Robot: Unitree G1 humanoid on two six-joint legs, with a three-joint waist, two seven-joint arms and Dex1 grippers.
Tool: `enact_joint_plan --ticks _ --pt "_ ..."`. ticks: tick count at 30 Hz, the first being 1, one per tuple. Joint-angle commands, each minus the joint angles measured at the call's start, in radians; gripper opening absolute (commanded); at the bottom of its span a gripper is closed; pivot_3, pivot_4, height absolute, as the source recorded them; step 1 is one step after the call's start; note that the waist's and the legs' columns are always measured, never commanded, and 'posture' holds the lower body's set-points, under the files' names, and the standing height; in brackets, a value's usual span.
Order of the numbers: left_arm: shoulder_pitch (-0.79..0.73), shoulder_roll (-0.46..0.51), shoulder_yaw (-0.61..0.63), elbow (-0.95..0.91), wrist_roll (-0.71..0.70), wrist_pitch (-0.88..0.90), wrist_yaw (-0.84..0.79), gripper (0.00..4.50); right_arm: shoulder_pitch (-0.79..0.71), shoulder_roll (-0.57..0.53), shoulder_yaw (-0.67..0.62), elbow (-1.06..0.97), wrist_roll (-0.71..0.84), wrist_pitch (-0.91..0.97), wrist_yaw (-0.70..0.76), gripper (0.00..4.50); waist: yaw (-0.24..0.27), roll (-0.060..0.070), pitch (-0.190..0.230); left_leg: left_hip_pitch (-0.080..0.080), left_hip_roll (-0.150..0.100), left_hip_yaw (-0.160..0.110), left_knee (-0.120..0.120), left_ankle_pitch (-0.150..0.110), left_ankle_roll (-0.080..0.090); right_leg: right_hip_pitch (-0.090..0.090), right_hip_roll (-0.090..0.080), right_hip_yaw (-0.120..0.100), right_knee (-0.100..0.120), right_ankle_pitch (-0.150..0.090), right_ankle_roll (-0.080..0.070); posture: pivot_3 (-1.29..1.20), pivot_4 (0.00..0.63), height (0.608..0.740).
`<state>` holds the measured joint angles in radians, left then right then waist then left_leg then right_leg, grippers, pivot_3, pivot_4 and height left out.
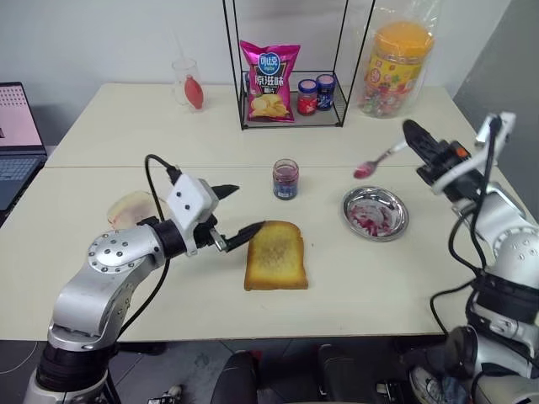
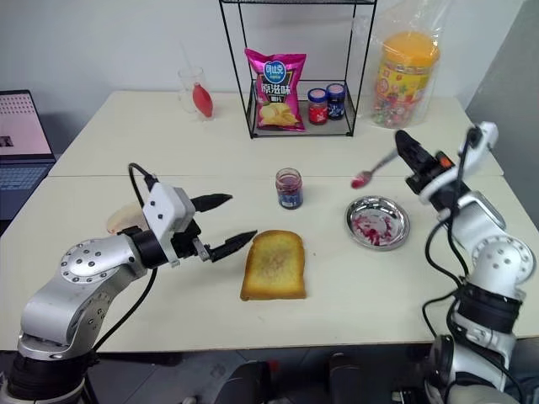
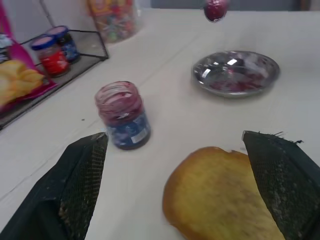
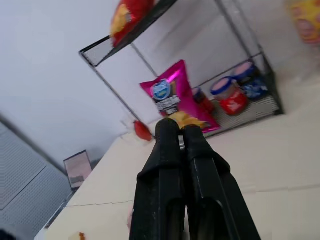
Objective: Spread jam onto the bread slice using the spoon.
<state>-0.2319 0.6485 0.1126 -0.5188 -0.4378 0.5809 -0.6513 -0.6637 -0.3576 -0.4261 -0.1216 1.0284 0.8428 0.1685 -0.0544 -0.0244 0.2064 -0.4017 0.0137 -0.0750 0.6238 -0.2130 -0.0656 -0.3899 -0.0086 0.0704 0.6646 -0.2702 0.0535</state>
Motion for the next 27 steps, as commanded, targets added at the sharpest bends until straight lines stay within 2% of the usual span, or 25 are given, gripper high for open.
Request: enact_joint_plan --ticks 1,6,12,18,27 --pt "0.005 -0.046 0.064 0.001 0.008 0.003 0.099 4.5 -0.203 0.067 0.156 0.114 -0.164 -0.126 0.027 0.02 -0.006 0.001 0.001 0.0 0.0 0.0 0.0 0.0 0.0 0.0 0.0 0.0 0.0 0.0 0.0 0.0 0.15 0.74" --pt "0.009 -0.069 0.058 0.002 0.033 0.004 0.157 4.5 -0.333 0.124 0.294 0.34 -0.346 -0.283 0.162 0.02 -0.002 0.001 0.0 0.0 0.001 0.0 0.0 0.0 0.0 -0.002 0.002 0.0 0.0 0.002 -0.001 0.0 0.15 0.74" --pt "0.025 -0.067 0.063 -0.008 0.032 0.014 0.185 4.5 -0.392 0.142 0.408 0.546 -0.526 -0.466 0.314 0.02 0.01 0.0 0.0 -0.005 -0.001 0.0 0.0 0.0 0.0 -0.006 -0.001 0.0 0.0 0.005 -0.005 0.0 0.15 0.74" --pt "0.023 -0.063 0.056 -0.01 0.031 0.021 0.193 4.5 -0.425 0.156 0.424 0.68 -0.62 -0.596 0.392 0.02 0.008 0.0 0.0 -0.014 0.0 0.0 0.004 0.0 0.0 -0.018 0.0 -0.001 0.009 0.005 -0.005 0.0 0.15 0.74" --pt "-0.015 -0.066 0.031 -0.008 0.03 0.043 0.205 4.5 -0.442 0.186 0.454 0.85 -0.738 -0.726 0.461 0.02 0.001 0.0 0.0 -0.013 0.0 0.0 0.005 0.001 -0.001 -0.019 0.0 -0.001 0.015 0.005 -0.006 0.0 0.15 0.74"
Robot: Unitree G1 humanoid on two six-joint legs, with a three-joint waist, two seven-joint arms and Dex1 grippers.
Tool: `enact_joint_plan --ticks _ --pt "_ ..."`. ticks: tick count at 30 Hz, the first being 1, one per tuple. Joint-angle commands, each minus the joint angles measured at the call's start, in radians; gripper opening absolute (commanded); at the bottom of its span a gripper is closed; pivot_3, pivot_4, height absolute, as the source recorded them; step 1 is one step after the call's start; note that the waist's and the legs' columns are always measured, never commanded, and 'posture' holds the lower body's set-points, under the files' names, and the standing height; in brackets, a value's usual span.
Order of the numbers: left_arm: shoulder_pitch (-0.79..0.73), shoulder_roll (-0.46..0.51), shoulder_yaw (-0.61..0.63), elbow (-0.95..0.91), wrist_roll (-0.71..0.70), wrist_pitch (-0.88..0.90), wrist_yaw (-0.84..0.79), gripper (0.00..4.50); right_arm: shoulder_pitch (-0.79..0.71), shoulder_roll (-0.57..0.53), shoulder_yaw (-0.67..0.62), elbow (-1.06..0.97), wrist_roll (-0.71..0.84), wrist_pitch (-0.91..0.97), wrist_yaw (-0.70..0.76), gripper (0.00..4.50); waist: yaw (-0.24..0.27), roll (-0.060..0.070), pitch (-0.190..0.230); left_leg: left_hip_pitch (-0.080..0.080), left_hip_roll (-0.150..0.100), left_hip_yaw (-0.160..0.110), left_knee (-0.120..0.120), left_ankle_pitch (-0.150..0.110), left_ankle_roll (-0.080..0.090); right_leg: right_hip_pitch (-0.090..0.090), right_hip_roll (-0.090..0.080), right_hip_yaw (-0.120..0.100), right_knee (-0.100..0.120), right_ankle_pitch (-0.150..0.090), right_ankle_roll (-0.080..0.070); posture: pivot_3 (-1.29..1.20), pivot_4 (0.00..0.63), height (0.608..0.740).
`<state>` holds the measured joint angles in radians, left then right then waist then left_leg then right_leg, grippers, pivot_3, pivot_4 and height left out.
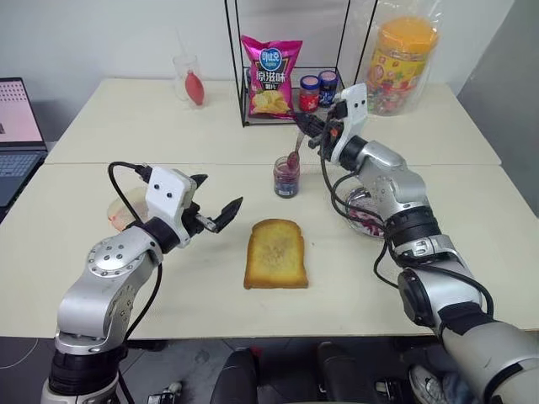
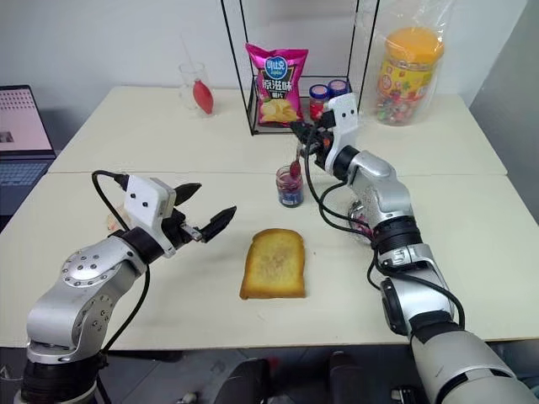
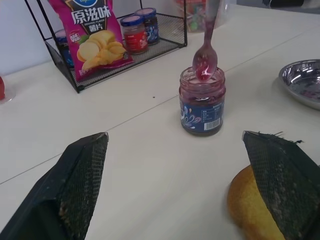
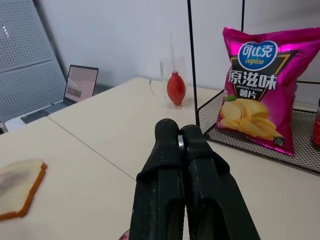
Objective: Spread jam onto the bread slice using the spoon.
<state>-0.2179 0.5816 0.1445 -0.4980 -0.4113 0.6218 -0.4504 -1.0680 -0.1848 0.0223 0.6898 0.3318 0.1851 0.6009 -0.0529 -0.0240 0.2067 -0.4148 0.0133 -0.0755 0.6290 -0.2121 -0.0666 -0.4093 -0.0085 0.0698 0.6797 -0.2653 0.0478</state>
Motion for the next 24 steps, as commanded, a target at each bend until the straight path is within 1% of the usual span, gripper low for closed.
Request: enact_joint_plan --ticks 1,6,10,16,19,21,24 --pt "-0.03 0.002 -0.001 -0.028 0.003 0.003 0.004 4.5 -0.041 0.017 0.011 0.057 -0.055 -0.083 0.033 0.02 -0.001 0.0 0.0 0.0 0.0 0.0 0.0 0.0 0.0 0.0 0.0 0.0 0.0 0.0 0.0 0.0 0.15 0.74" --pt "-0.029 0.01 -0.002 -0.018 0.008 -0.001 -0.001 4.5 -0.052 0.042 0.03 0.132 -0.115 -0.14 0.053 0.02 -0.002 0.0 0.0 0.0 0.0 0.0 0.0 0.0 0.0 0.0 0.0 0.0 0.0 0.0 0.0 0.0 0.15 0.74" --pt "-0.02 0.01 -0.003 -0.01 0.013 -0.013 -0.007 4.5 -0.053 0.059 0.034 0.146 -0.138 -0.134 0.067 0.02 -0.002 0.0 0.0 0.0 0.0 -0.001 0.0 0.0 0.0 0.0 0.0 0.0 0.0 0.0 0.0 0.0 0.15 0.74" --pt "-0.005 0.007 -0.004 0.003 0.026 -0.036 -0.016 4.5 -0.05 0.075 0.018 0.13 -0.132 -0.056 0.088 0.02 -0.002 0.0 0.0 0.0 0.0 -0.001 0.0 0.0 0.0 0.0 0.0 -0.001 0.0 0.0 0.0 0.0 0.15 0.74" --pt "0.0 0.003 -0.006 0.013 0.033 -0.05 -0.022 4.5 -0.061 0.083 -0.023 0.113 -0.092 0.02 0.08 0.02 -0.003 0.0 0.0 0.0 0.0 -0.001 0.0 0.0 -0.001 0.0 0.0 -0.001 0.0 0.0 0.0 0.0 0.15 0.74" --pt "-0.001 0.001 -0.009 0.02 0.038 -0.058 -0.025 4.5 -0.077 0.089 -0.072 0.103 -0.04 0.087 0.076 0.02 -0.003 0.0 0.0 0.0 0.0 -0.001 0.0 0.0 -0.001 0.0 0.0 -0.001 0.001 0.0 0.0 0.0 0.15 0.74" --pt "-0.001 -0.001 -0.015 0.032 0.044 -0.071 -0.031 4.5 -0.094 0.09 -0.117 0.098 -0.003 0.143 0.064 0.02 -0.004 0.0 0.0 0.0 0.0 -0.001 0.0 0.0 -0.001 0.0 0.0 -0.001 0.001 0.0 0.0 0.0 0.15 0.74"
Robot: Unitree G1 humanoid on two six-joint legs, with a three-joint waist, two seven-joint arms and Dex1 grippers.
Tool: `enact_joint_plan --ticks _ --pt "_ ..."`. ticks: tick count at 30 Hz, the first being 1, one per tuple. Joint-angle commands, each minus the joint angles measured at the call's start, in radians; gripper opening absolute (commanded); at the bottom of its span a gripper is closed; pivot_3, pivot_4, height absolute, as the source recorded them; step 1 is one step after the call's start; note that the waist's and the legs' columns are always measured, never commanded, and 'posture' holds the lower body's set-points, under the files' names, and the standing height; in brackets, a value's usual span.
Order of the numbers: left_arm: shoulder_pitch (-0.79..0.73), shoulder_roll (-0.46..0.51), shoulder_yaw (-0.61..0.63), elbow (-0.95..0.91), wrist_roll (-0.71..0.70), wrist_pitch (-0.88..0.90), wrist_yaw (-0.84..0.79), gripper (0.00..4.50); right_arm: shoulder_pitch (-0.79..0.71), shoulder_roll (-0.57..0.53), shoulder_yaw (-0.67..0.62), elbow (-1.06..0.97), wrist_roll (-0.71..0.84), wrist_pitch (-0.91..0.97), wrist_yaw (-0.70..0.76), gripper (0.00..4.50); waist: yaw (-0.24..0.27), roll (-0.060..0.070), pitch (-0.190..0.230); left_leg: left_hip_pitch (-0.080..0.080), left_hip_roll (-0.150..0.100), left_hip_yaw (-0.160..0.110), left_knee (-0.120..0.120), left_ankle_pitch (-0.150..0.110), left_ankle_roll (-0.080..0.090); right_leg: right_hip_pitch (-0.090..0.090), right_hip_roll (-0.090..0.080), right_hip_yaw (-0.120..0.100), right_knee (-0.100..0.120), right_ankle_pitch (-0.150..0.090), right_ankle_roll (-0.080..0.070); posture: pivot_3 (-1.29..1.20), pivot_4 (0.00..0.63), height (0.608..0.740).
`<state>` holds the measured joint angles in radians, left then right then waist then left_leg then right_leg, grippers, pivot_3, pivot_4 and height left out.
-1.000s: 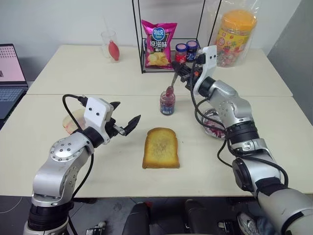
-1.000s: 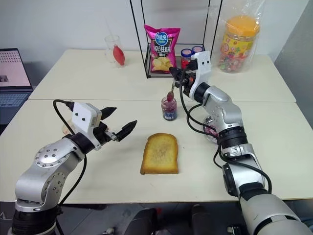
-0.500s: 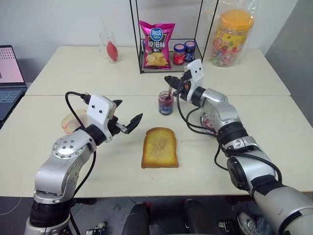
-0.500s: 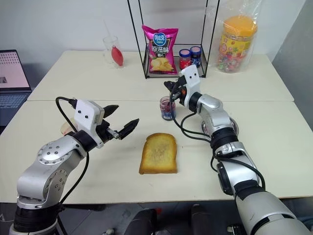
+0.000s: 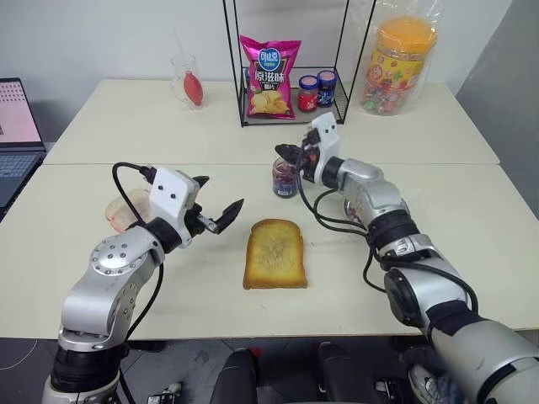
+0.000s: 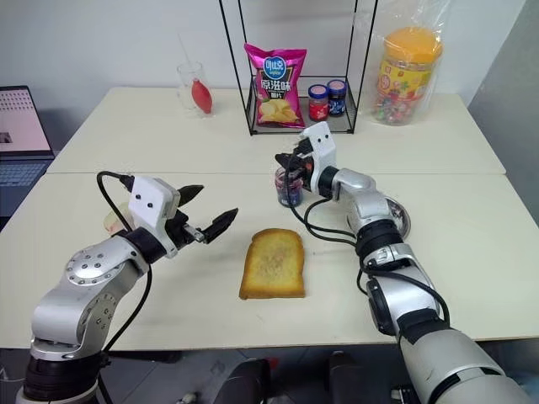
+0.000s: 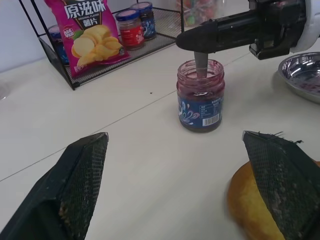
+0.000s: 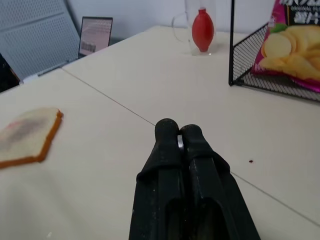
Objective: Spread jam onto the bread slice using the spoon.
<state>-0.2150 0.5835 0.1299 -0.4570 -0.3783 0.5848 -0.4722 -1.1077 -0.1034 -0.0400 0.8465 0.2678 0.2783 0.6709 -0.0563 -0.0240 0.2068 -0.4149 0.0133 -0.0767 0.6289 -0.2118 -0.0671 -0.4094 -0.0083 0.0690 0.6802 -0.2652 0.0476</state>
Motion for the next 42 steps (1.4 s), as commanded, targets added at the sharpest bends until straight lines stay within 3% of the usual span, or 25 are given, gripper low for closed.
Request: enact_joint_plan --ticks 1,42 --pt "-0.004 -0.003 -0.002 -0.006 0.012 -0.038 -0.011 4.5 -0.058 0.008 -0.063 -0.059 0.066 0.062 -0.01 0.02 0.0 0.0 0.0 0.0 0.0 0.0 0.0 0.0 0.0 0.0 0.0 0.0 0.0 0.0 0.0 0.0 0.15 0.74" --pt "-0.018 -0.024 -0.022 0.029 0.047 -0.076 -0.031 4.5 -0.087 0.002 -0.229 -0.061 0.194 0.249 -0.128 0.02 -0.001 0.0 0.0 0.0 0.0 0.0 0.0 0.0 0.0 0.0 0.0 0.0 0.0 0.0 0.0 0.0 0.15 0.74"
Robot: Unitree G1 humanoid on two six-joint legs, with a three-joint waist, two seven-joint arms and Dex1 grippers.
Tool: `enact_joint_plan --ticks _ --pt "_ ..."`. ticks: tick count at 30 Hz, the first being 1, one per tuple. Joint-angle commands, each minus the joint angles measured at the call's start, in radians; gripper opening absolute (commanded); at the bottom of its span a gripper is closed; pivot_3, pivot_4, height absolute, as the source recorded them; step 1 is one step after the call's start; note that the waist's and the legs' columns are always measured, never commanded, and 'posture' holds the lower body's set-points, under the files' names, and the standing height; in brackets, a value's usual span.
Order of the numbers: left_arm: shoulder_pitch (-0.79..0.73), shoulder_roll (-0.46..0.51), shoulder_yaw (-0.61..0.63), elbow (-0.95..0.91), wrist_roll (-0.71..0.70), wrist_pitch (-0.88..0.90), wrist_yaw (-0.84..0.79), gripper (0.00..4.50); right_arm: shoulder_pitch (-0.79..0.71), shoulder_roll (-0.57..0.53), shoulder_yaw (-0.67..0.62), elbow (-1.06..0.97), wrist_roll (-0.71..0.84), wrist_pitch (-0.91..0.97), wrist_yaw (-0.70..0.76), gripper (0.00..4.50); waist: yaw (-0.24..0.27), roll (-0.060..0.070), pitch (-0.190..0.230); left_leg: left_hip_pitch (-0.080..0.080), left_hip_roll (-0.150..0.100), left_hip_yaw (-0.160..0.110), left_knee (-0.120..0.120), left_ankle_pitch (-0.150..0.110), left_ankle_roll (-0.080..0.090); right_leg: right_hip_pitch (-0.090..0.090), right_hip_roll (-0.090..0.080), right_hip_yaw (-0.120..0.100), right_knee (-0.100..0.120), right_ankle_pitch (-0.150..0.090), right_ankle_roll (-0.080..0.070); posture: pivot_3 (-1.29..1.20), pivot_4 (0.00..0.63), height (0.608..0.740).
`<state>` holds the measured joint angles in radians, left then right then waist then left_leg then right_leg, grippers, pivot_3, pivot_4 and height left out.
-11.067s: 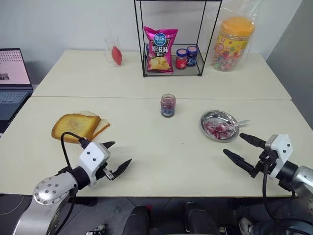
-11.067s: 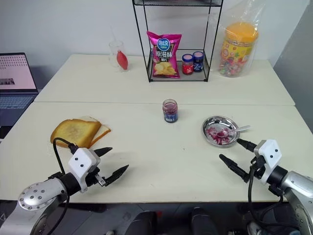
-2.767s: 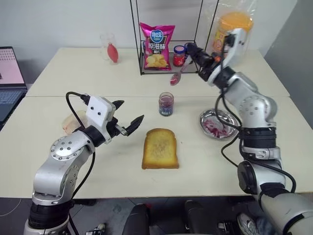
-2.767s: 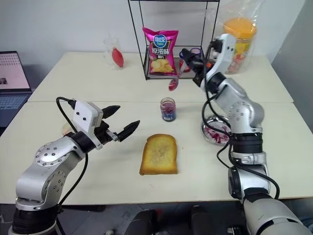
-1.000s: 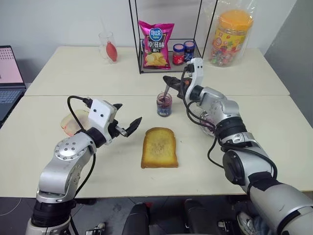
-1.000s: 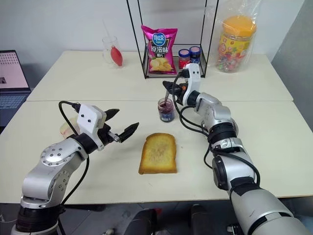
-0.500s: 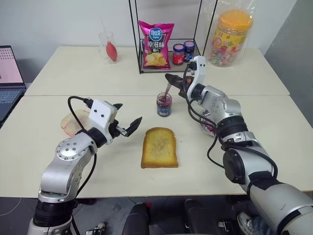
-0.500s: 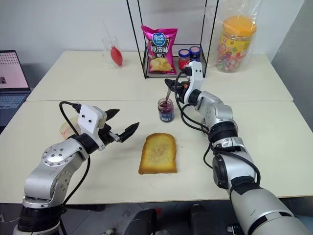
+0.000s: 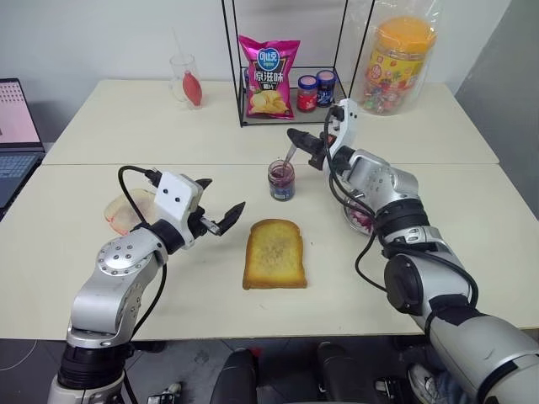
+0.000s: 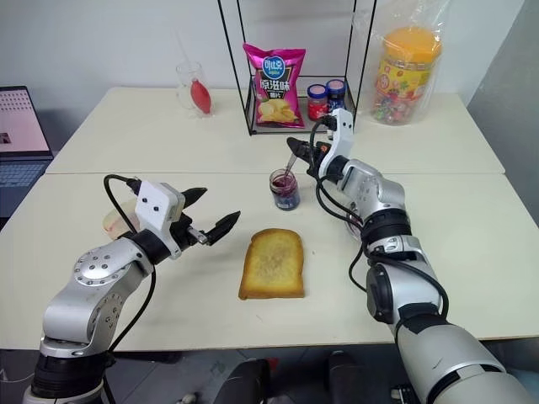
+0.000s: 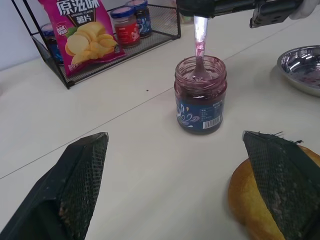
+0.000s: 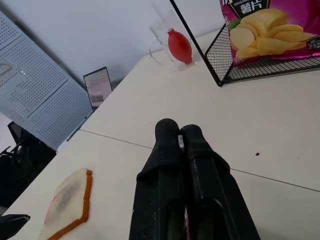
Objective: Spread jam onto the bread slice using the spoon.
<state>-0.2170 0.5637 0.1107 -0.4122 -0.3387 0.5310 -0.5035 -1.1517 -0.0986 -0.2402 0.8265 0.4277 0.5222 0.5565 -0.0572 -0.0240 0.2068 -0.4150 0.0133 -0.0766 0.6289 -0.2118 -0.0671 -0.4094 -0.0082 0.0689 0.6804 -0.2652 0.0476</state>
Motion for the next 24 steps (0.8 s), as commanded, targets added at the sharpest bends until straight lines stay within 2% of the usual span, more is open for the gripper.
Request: enact_joint_plan --ticks 1,24 --pt "-0.018 -0.005 -0.004 -0.015 0.008 -0.022 0.0 4.5 -0.044 -0.004 -0.032 -0.038 0.035 0.005 -0.016 0.02 0.0 0.0 0.0 0.0 0.0 0.0 0.0 0.0 0.0 0.0 0.0 0.0 0.0 0.0 0.0 0.0 0.15 0.74" --pt "-0.019 -0.015 -0.016 0.016 0.02 -0.06 -0.009 4.5 -0.056 -0.023 -0.116 -0.011 0.095 0.074 -0.085 0.02 0.0 0.0 0.0 0.0 0.0 0.0 0.0 0.0 0.0 0.0 0.0 0.0 0.0 0.0 0.0 0.0 0.15 0.74"
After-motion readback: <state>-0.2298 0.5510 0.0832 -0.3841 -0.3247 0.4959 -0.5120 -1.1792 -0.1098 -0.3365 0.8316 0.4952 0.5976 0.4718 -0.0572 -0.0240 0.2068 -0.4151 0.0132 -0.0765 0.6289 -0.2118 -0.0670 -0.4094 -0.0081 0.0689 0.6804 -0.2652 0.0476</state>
